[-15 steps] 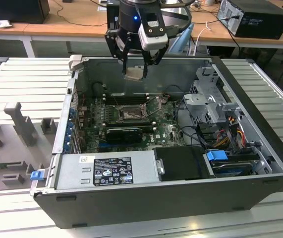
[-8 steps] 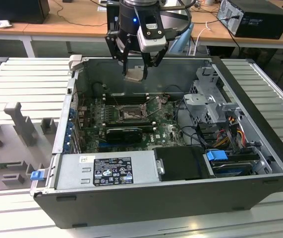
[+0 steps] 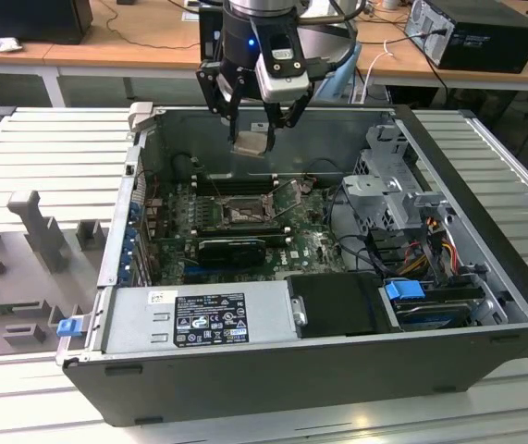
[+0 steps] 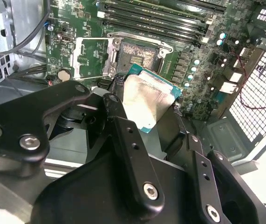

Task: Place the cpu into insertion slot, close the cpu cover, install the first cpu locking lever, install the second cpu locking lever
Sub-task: 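Place the cpu into insertion slot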

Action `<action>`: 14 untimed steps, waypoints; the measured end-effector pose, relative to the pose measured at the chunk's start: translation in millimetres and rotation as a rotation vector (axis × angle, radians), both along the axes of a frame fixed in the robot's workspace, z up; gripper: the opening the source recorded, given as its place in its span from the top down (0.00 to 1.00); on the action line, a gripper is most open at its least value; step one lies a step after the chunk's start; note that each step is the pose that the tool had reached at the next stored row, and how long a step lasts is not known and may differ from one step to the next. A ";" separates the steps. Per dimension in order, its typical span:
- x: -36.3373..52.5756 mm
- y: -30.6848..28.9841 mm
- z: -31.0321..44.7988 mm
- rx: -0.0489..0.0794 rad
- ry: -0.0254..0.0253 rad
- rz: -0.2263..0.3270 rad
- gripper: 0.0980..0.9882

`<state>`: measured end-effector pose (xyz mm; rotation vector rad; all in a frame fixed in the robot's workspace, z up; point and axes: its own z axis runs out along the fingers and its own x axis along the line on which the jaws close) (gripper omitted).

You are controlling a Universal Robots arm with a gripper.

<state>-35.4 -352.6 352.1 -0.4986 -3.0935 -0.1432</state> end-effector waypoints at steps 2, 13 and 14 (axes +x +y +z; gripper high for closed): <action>0.0 0.0 -0.3 0.000 0.0001 -0.003 0.52; -0.2 0.0 -0.8 0.000 0.0000 -0.029 0.52; -0.2 0.0 -0.9 0.000 0.0000 -0.031 0.52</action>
